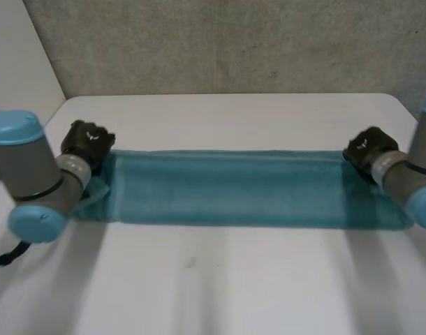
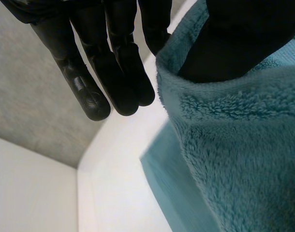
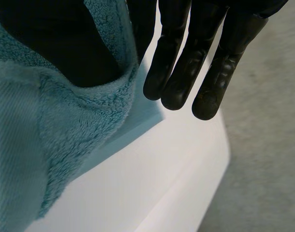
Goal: Fold the laundry
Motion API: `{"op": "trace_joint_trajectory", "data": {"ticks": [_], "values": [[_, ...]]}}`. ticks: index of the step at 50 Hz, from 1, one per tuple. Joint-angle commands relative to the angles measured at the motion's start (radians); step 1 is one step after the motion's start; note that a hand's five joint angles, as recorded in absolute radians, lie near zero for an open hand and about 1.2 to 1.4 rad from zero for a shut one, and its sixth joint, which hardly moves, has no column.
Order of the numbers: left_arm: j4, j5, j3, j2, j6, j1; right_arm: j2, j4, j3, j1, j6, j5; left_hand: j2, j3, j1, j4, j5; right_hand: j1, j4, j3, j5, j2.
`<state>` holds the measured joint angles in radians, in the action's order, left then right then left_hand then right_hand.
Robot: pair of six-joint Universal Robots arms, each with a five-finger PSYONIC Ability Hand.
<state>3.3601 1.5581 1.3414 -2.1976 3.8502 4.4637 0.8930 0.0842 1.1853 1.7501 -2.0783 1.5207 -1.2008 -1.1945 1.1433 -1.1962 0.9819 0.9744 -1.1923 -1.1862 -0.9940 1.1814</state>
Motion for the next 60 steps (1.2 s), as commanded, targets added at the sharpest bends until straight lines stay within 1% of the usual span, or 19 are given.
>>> {"op": "trace_joint_trajectory", "data": {"ticks": [1, 8, 9, 10, 11, 12, 13, 15, 19, 23, 25, 28, 31, 33, 36, 42, 49, 54, 60], "values": [[0.157, -0.004, -0.200, -0.189, 0.000, -0.011, -0.199, -0.197, -0.197, 0.042, 0.007, 0.030, -0.195, -0.202, 0.253, -0.200, 0.240, 0.422, -0.204, -0.210, -0.228, 0.215], [0.237, -0.009, -0.288, -0.294, 0.000, -0.014, -0.293, -0.329, -0.266, 0.055, 0.009, 0.042, -0.195, -0.202, 0.253, -0.200, 0.240, 0.422, -0.204, -0.210, -0.228, 0.215], [0.245, -0.013, -0.289, -0.307, 0.000, -0.014, -0.305, -0.337, -0.273, 0.057, 0.007, 0.047, -0.195, -0.202, 0.253, -0.200, 0.240, 0.312, -0.095, -0.101, -0.118, 0.105], [0.258, -0.023, -0.284, -0.312, 0.002, -0.020, -0.305, -0.337, -0.273, 0.057, 0.007, 0.047, 0.147, 0.141, -0.090, 0.143, -0.103, 0.311, -0.093, -0.100, -0.117, 0.104], [0.259, -0.023, -0.284, -0.312, 0.002, -0.020, -0.309, -0.340, -0.274, 0.061, 0.004, 0.056, 0.151, 0.144, -0.093, 0.146, -0.106, -0.424, 0.642, 0.636, 0.618, -0.631], [0.275, -0.030, -0.278, -0.312, 0.005, -0.027, -0.310, -0.340, -0.274, 0.069, 0.001, 0.071, 0.863, 0.856, -0.805, 0.858, -0.818, -0.800, 1.018, 1.012, 0.994, -1.007], [0.295, -0.036, -0.269, -0.309, 0.012, -0.035, -0.310, -0.340, -0.274, 0.069, 0.001, 0.072, 0.971, 0.965, -0.914, 0.967, -0.927, -0.800, 1.018, 1.012, 0.994, -1.007], [0.318, -0.044, -0.249, -0.303, 0.021, -0.041, -0.310, -0.339, -0.271, 0.077, -0.005, 0.093, 1.026, 1.020, -0.969, 1.022, -0.982, -0.800, 1.018, 1.012, 0.994, -1.007], [0.371, -0.047, -0.205, -0.272, 0.045, -0.044, -0.281, -0.339, -0.239, 0.077, -0.046, 0.119, 1.026, 1.020, -0.969, 1.022, -0.982, -0.800, 1.018, 1.012, 0.994, -1.007], [0.413, -0.047, -0.145, -0.214, 0.051, -0.046, -0.183, -0.339, -0.187, 0.078, -0.129, 0.118, 1.026, 1.020, -0.969, 1.022, -0.982, -0.800, 1.018, 1.012, 0.994, -1.007], [0.420, -0.046, -0.128, -0.192, 0.051, -0.046, -0.084, -0.336, -0.124, 0.072, -0.236, 0.115, 1.026, 1.020, -0.969, 1.022, -0.982, -0.800, 1.018, 1.012, 0.994, -1.007], [0.415, -0.040, -0.096, -0.148, 0.051, -0.046, -0.002, -0.328, -0.057, 0.069, -0.333, 0.114, 1.026, 1.020, -0.969, 1.022, -0.982, -0.800, 1.018, 1.012, 0.994, -1.007], [0.406, -0.035, -0.047, -0.087, 0.046, -0.046, 0.046, -0.323, -0.016, 0.068, -0.365, 0.113, 1.026, 1.020, -0.969, 1.022, -0.982, -0.800, 1.018, 1.012, 0.994, -1.007], [0.403, -0.038, -0.013, -0.050, 0.041, -0.046, 0.144, -0.302, 0.066, 0.065, -0.417, 0.098, 1.026, 1.020, -0.969, 1.022, -0.982, -0.800, 1.018, 1.012, 0.994, -1.007], [0.392, -0.041, 0.063, 0.033, 0.040, -0.040, 0.222, -0.284, 0.143, 0.065, -0.440, 0.066, 1.026, 1.020, -0.969, 1.022, -0.982, -0.800, 1.018, 1.012, 0.994, -1.007], [0.369, -0.053, 0.162, 0.142, 0.022, -0.011, 0.307, -0.277, 0.221, 0.052, -0.467, 0.004, 1.026, 1.020, -0.969, 1.022, -0.982, -0.800, 1.018, 1.012, 0.994, -1.007], [0.360, -0.128, 0.159, 0.133, 0.014, 0.028, 0.331, -0.276, 0.272, -0.017, -0.480, -0.027, 1.026, 1.020, -0.969, 1.022, -0.982, -0.800, 1.018, 1.012, 0.994, -1.007], [0.364, -0.185, 0.101, 0.047, 0.029, 0.039, 0.328, -0.270, 0.289, -0.017, -0.482, -0.027, 1.022, 1.016, -0.965, 1.018, -0.978, -0.800, 1.018, 1.012, 0.994, -1.007], [0.381, -0.204, -0.039, -0.090, 0.129, 0.072, 0.328, -0.268, 0.329, -0.018, -0.477, -0.031, 1.025, 1.019, -0.968, 1.021, -0.981, -0.800, 1.018, 1.012, 0.994, -1.007]]}}
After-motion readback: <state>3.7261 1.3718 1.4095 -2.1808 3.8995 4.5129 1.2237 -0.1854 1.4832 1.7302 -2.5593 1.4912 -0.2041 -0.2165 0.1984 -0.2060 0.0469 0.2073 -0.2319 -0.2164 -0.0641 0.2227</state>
